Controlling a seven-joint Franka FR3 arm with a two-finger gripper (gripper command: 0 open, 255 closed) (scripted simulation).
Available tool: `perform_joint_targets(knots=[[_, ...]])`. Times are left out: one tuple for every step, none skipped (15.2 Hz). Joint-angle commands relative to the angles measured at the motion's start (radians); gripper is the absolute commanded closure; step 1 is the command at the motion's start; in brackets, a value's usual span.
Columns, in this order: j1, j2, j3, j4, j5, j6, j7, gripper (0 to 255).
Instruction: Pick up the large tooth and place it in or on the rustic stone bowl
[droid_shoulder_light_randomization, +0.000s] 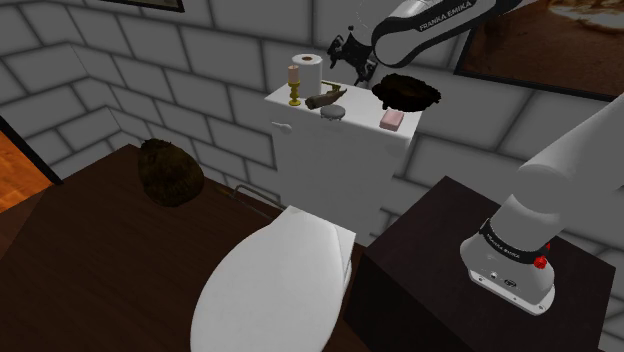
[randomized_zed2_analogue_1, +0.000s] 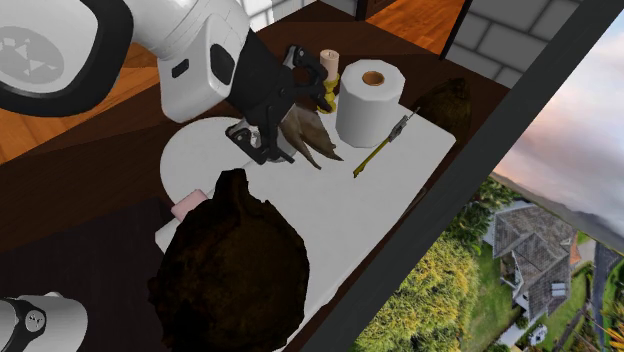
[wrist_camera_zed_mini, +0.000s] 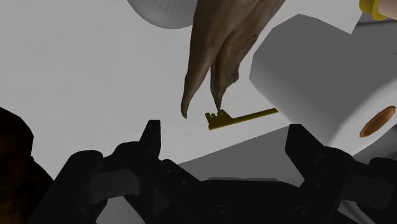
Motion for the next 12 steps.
perform_joint_targets(knots=[[-0.003,0.008,0.001,-0.001,-0.007,0.009,0.004,0],[-0.003,0.008,0.001,-0.001,-0.007,0.009,0.004,0],[-0.003,0.008,0.001,-0.001,-0.007,0.009,0.004,0],[-0.003,0.008,0.001,-0.001,-0.007,0.009,0.004,0],[-0.003,0.008,0.001,-0.001,-0.007,0.009,0.004,0],[-0.003,0.008,0.001,-0.001,-0.007,0.009,0.004,0],[-0.003,0.008,0.001,-0.001,-0.007,0.009,0.004,0],[-0.003,0.008,0.001,-0.001,-0.007,0.009,0.004,255],[-0.003,0.008,0.001,-0.001,-0.007,0.009,0.004,255],[-0.003,0.008,0.001,-0.001,-0.007,0.009,0.004,255],[-0.003,0.008,0.001,-0.001,-0.007,0.009,0.004,255],[-0.003,0.008,0.001,-0.001,-0.007,0.009,0.004,255]])
